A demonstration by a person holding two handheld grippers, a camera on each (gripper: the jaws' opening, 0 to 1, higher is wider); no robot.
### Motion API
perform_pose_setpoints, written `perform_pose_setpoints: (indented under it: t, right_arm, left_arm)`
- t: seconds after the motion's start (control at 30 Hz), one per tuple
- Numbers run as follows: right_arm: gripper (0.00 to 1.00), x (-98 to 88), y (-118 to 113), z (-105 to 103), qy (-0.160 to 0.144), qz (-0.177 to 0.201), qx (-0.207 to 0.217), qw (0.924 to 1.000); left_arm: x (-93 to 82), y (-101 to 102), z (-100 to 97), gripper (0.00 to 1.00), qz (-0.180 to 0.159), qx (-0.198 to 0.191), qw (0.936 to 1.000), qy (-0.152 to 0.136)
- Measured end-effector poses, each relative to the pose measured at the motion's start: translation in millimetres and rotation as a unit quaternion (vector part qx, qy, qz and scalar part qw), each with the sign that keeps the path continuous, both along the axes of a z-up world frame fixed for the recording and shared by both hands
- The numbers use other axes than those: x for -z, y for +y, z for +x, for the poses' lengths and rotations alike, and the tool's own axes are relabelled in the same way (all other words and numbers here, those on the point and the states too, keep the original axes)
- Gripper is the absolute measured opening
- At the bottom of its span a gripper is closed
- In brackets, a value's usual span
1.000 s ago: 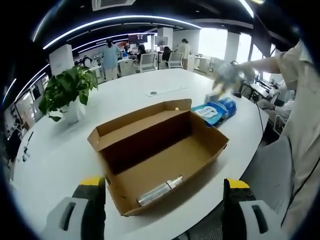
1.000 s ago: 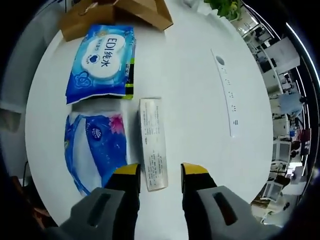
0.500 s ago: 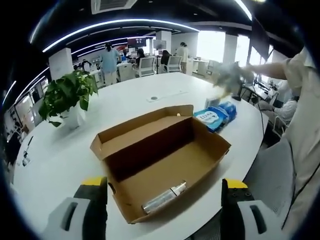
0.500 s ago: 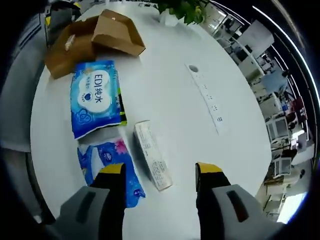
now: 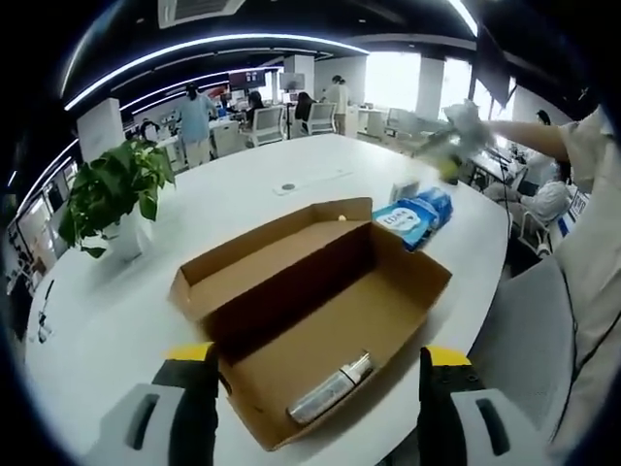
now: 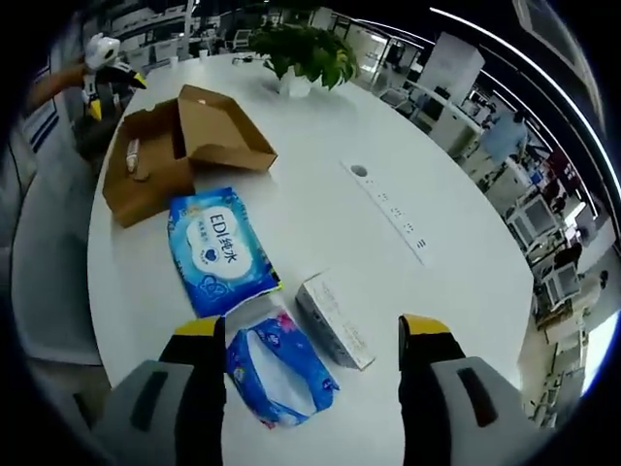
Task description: Operate the shoe box by opening the lid, removing the specified soft item, and placing it in the target area until the item is outside and the box remains undamaged.
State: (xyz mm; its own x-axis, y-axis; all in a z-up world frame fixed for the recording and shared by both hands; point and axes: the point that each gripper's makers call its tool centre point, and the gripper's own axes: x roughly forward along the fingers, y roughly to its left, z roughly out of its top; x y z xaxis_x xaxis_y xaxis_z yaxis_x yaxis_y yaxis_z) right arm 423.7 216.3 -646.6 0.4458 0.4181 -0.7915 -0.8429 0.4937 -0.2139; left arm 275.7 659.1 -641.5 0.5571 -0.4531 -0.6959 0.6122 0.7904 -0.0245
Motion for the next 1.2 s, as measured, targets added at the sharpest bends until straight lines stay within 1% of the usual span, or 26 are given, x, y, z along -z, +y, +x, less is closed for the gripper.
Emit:
perform_pose_setpoints:
  t: [0.13, 0.2, 0.27, 0.47, 0.57, 0.67, 0.77, 0.87, 0.93, 1.07, 1.17, 1.2]
  right_arm:
    - [0.74, -5.9, 3.1, -12.9, -0.005, 0.016, 0.011, 0.9998]
    - [0.77, -9.3, 4.7, -20.1, -0.009, 0.025, 0.019, 0.9995]
    - [0.79, -12.5, 7.0, -27.8, -0.012, 0.036, 0.025, 0.9990]
    - [0.87, -25.0, 13.7, -51.5, -0.021, 0.070, 0.042, 0.9964]
    - [0.89, -30.3, 15.0, -59.2, -0.028, 0.077, 0.048, 0.9955]
    - [0.90, -37.7, 20.0, -71.6, -0.033, 0.096, 0.056, 0.9933]
    - [0.91, -41.7, 23.5, -83.6, -0.037, 0.104, 0.060, 0.9920]
    - [0.93, -43.0, 26.3, -97.7, -0.036, 0.111, 0.062, 0.9912]
    - [0.93, -43.3, 25.7, -102.7, -0.037, 0.113, 0.064, 0.9908]
    - [0.93, -47.3, 25.4, -113.9, -0.039, 0.127, 0.077, 0.9882]
    - [0.94, -46.0, 28.1, -121.4, -0.039, 0.129, 0.079, 0.9877]
    - [0.94, -45.9, 30.3, -124.8, -0.037, 0.130, 0.078, 0.9877]
  left_arm:
    - [0.3, -0.6, 4.3, 0.85, -0.002, 0.012, 0.9999, 0.005]
    - [0.2, -2.0, 6.2, 0.80, -0.003, 0.027, 0.9996, 0.007]
    - [1.4, -3.8, 7.2, 0.77, -0.004, 0.039, 0.9992, 0.014]
    - [3.1, -4.6, 15.9, 0.75, 0.005, 0.062, 0.9979, 0.019]
    - [2.6, -5.6, 21.0, 0.74, 0.013, 0.075, 0.9968, 0.023]
    - [3.5, -6.6, 25.0, 0.74, 0.024, 0.089, 0.9955, 0.024]
    - [5.2, -7.9, 27.0, 0.73, 0.031, 0.100, 0.9941, 0.028]
    - [9.3, -7.7, 26.3, 0.73, 0.044, 0.117, 0.9915, 0.037]
    - [11.6, -8.2, 26.0, 0.73, 0.046, 0.123, 0.9904, 0.043]
    - [22.9, -8.4, 23.0, 0.72, 0.055, 0.158, 0.9837, 0.066]
    - [30.4, -9.8, 20.1, 0.70, 0.060, 0.170, 0.9799, 0.084]
    - [31.3, -11.0, 20.1, 0.69, 0.060, 0.175, 0.9791, 0.085]
